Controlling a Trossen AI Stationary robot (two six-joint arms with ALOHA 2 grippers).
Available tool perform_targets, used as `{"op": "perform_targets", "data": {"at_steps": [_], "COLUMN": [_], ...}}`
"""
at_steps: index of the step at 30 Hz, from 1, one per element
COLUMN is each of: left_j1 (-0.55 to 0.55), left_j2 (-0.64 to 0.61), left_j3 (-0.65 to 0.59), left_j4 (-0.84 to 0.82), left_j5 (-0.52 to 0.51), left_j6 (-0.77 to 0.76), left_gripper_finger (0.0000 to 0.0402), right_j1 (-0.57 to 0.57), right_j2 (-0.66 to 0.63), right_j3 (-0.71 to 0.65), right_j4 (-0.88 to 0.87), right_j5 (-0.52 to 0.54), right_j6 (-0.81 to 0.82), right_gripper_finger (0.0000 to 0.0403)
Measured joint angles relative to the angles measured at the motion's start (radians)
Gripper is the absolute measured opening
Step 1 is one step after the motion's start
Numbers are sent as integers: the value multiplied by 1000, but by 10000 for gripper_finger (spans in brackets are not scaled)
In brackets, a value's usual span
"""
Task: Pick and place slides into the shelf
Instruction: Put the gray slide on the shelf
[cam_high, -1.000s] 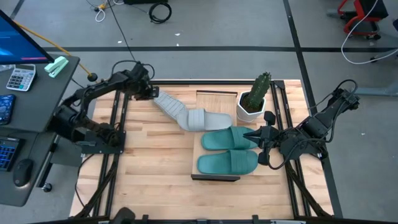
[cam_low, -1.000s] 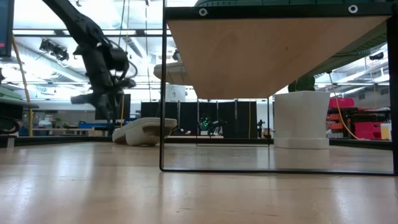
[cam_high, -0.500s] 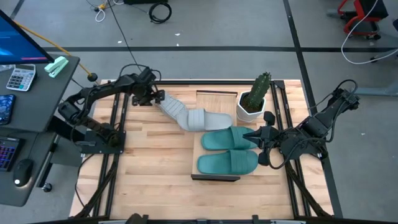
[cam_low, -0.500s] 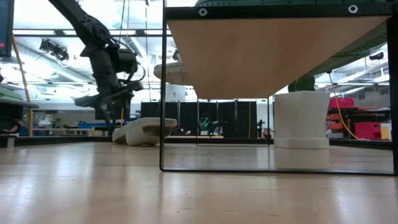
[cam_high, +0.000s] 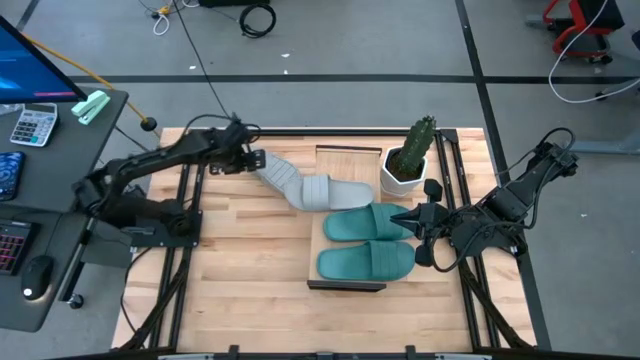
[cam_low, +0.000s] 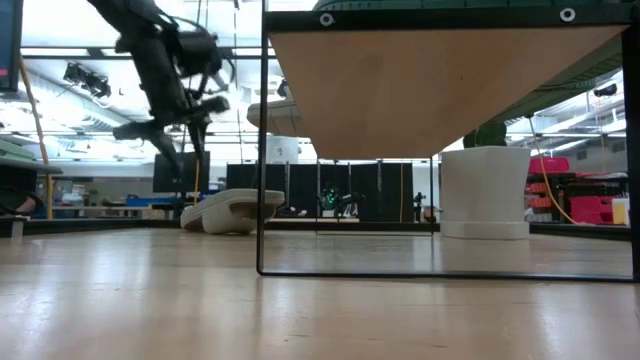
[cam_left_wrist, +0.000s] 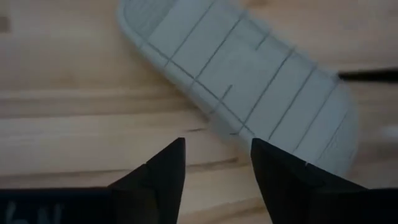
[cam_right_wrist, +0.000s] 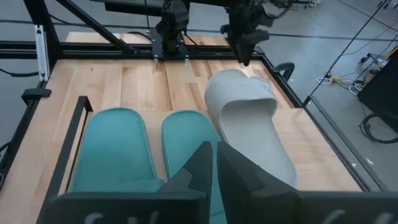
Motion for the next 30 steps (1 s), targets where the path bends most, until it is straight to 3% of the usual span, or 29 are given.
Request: {"op": "perform_targets", "data": {"at_steps": [4,8,12,15,20,30], "left_j1": [22,-11,-61,-92,-102,-82], "left_j2": [-108,-209,-282,-298,-288,-214], "left_j3": [-126,-347,-484,-506,-506,-506], "left_j4": [170,479,669,636,545,586], "left_j5": [19,42,-133,-239,-259,-224], "left_j6": [-207,-513,-728,-768,-768,-873], "left_gripper_finger": [166,147,133,128,134,224], "right_j1": [0,0,0,0,0,0], "right_j2": [0,0,0,0,0,0], "right_j3": [0,0,0,0,0,0], "right_j4": [0,0,0,0,0,0], "right_j5": [0,0,-1,-2,-3,-4], "right_j6": [-37,-50,-51,-64,-69,-70], "right_gripper_finger": [30,30,30,30,30,30]}}
